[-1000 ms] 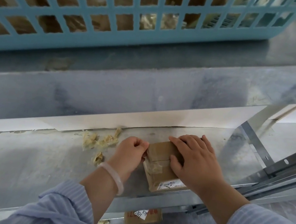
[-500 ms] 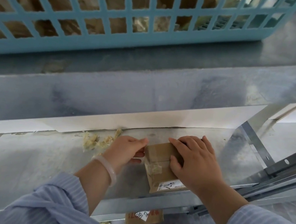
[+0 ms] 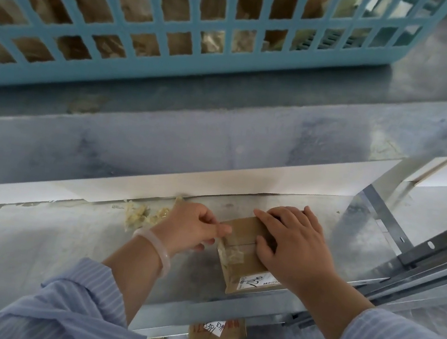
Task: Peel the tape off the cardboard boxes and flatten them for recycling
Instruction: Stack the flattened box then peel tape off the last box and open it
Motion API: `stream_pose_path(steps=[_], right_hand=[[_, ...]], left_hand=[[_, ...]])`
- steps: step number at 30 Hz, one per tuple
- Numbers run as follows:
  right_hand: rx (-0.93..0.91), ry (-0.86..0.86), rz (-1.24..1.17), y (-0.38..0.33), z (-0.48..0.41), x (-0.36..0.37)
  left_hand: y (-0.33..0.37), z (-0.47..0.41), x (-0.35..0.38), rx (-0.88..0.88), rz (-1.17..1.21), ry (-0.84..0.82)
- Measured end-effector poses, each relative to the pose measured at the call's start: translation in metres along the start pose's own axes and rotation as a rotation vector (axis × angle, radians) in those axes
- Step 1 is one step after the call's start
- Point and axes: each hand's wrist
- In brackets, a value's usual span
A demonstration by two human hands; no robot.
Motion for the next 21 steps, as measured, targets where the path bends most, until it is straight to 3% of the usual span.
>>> stream_pose_path(steps=[6,10,12,16,21], right_hand=[[-0.007,-0.011,0.009,0.001,0.0,0.0],[-0.002,-0.017,0.008,0.001,0.0,0.0],[0.0,-0.015,0.011,0.001,0.0,0.001],[0.015,-0.015,0.012,0.002,-0.002,0.001],[0.015,-0.021,0.005,0.003,-0.002,0.002]], left_hand=[[-0.003,0.001,0.009,0.116,0.041,0.136],[-0.001,0.0,0.008,0.334,-0.373,0.319],[-0.002,-0.001,0.014,0.426,-0.422,0.379],[-0.003,-0.008,0.029,0.381,-0.23,0.431],[-0.01,-0.005,0.032,0.345,0.005,0.363]])
Point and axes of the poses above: each hand's wrist, its own z-axis away from the middle knuckle, its own x-axis out of the palm, y = z × x, and after that the axes turned 9 degrees about -x, right-handed
